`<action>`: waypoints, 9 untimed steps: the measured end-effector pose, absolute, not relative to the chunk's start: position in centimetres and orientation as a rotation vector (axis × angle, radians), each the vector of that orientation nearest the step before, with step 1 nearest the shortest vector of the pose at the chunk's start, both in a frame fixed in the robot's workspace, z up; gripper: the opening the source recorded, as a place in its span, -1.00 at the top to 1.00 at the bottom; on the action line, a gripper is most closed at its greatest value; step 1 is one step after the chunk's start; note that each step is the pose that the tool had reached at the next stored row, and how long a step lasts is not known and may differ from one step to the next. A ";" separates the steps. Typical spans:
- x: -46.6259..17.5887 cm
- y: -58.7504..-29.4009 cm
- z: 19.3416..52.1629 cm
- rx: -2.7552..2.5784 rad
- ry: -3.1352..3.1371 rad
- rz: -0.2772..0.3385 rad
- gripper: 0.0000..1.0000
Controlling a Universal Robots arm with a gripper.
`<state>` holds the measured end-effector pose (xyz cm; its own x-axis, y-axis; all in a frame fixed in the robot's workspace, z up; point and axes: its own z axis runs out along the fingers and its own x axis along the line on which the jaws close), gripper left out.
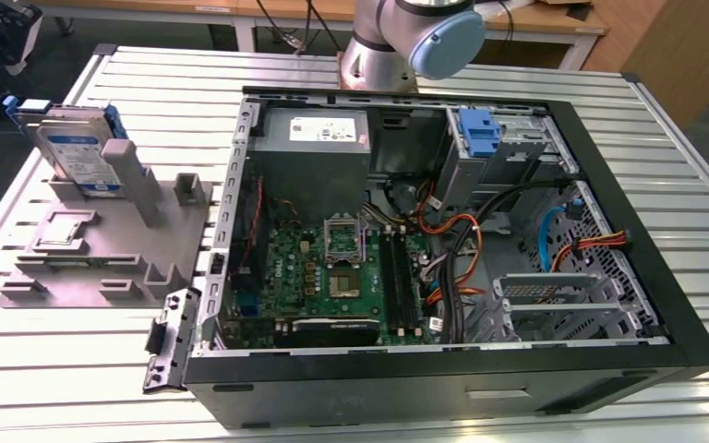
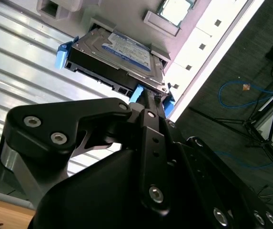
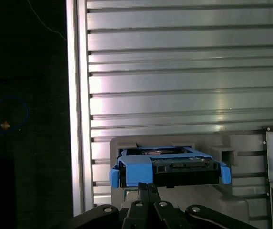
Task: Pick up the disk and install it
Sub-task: 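Pick up the disk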
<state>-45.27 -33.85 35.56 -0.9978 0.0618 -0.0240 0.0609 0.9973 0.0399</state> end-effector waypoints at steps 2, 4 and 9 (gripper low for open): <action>-45.3 -33.8 35.6 0.077 3.115 0.061 0.80; -45.3 -33.8 35.6 0.053 3.116 0.062 0.80; -45.3 -33.8 35.6 -0.025 3.117 0.063 0.80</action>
<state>-45.27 -33.85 35.56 -0.9996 -0.0154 -0.0240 -0.0163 0.9991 0.0400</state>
